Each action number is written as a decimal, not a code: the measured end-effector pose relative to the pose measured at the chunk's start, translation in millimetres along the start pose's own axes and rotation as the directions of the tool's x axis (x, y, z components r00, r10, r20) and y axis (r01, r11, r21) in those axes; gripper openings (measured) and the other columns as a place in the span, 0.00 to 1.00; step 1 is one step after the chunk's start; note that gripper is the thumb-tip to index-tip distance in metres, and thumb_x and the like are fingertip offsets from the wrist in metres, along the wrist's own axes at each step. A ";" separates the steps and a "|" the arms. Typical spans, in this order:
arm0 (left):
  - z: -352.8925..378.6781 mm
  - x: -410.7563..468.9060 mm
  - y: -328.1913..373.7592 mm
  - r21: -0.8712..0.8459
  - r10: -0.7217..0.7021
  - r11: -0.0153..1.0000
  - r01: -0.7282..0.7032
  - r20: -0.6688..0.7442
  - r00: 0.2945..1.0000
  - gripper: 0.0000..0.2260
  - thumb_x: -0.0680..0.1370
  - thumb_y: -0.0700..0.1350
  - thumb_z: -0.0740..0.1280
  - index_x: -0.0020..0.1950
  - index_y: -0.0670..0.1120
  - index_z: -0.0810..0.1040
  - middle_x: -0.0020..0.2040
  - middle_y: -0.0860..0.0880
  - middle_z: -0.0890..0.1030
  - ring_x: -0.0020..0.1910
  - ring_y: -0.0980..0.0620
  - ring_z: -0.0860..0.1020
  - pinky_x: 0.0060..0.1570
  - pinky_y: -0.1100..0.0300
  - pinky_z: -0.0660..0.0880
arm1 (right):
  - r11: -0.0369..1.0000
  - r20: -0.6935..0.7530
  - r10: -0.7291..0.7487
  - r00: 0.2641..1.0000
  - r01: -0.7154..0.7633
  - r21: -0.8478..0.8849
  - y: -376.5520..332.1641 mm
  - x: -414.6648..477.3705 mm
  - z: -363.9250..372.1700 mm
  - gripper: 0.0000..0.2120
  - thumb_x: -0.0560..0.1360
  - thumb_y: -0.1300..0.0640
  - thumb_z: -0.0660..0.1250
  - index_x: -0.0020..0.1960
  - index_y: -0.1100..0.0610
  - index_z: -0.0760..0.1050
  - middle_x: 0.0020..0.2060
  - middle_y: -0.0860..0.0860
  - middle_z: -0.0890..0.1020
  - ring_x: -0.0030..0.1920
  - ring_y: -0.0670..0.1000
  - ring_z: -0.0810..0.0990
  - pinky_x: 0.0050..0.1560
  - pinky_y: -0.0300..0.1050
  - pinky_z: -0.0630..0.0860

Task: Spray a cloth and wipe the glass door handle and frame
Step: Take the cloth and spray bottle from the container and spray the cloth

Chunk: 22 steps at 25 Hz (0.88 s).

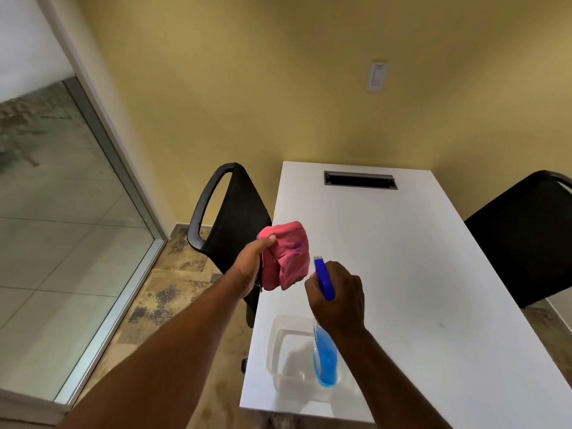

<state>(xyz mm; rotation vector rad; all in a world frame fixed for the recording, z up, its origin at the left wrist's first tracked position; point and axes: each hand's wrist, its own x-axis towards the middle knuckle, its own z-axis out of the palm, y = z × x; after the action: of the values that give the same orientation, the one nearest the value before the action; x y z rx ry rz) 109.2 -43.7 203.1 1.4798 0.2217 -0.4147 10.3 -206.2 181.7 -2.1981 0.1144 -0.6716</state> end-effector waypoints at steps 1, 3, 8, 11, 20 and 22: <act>0.1 1.5 0.2 -0.015 -0.001 1.000 0.001 -0.008 1.000 0.06 0.83 0.54 0.64 0.55 0.53 0.76 0.56 0.45 0.81 0.54 0.44 0.80 0.48 0.52 0.76 | 1.000 0.014 -0.008 1.000 0.008 -0.015 1.4 -1.7 -0.4 0.10 0.70 0.45 0.62 0.38 0.48 0.63 0.25 0.41 0.62 0.24 0.42 0.63 0.37 0.37 0.63; 0.7 4.3 0.6 -0.046 -0.004 0.999 0.002 -0.035 0.999 0.13 0.81 0.55 0.65 0.61 0.50 0.76 0.59 0.43 0.81 0.57 0.41 0.80 0.52 0.49 0.77 | 0.997 0.065 -0.050 0.997 0.053 -0.049 5.2 -7.6 0.4 0.11 0.71 0.46 0.62 0.36 0.47 0.62 0.24 0.41 0.60 0.23 0.42 0.61 0.36 0.37 0.63; 2.7 9.6 0.6 -0.151 -0.027 0.988 0.009 -0.115 0.993 0.29 0.71 0.60 0.70 0.69 0.46 0.75 0.61 0.42 0.82 0.58 0.40 0.80 0.47 0.51 0.77 | 0.991 0.138 -0.124 0.983 0.129 -0.024 18.2 -14.2 5.9 0.10 0.71 0.46 0.65 0.38 0.47 0.66 0.26 0.40 0.65 0.25 0.40 0.64 0.37 0.35 0.65; 2.0 13.0 -4.0 -0.158 -0.028 0.987 0.006 -0.133 0.991 0.23 0.78 0.57 0.68 0.69 0.46 0.75 0.61 0.42 0.82 0.57 0.41 0.81 0.47 0.51 0.77 | 0.985 0.169 -0.170 0.971 0.170 0.015 26.3 -13.3 10.6 0.09 0.71 0.48 0.68 0.41 0.51 0.71 0.31 0.45 0.73 0.30 0.44 0.69 0.39 0.40 0.71; 10.9 9.9 -15.0 -0.110 -0.037 0.994 0.026 -0.099 0.994 0.14 0.82 0.54 0.65 0.64 0.47 0.76 0.56 0.44 0.82 0.52 0.45 0.81 0.43 0.54 0.77 | 0.992 0.019 -0.127 0.992 0.128 -0.004 35.2 -9.1 8.3 0.09 0.71 0.49 0.66 0.40 0.49 0.66 0.32 0.42 0.68 0.30 0.37 0.65 0.40 0.33 0.64; 11.4 8.5 -14.4 -0.101 -0.039 0.994 0.028 -0.107 0.993 0.09 0.82 0.53 0.65 0.57 0.50 0.77 0.53 0.45 0.82 0.50 0.46 0.80 0.44 0.55 0.76 | 0.998 0.017 -0.069 0.997 0.069 0.008 52.4 -16.1 11.5 0.09 0.73 0.49 0.67 0.42 0.53 0.71 0.34 0.44 0.72 0.31 0.43 0.69 0.37 0.40 0.71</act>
<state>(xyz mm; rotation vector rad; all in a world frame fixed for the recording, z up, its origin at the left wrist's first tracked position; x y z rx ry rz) 109.9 -56.7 187.6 1.4034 0.3502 -0.3455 9.6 -228.3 130.2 -2.2081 0.0276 -0.6902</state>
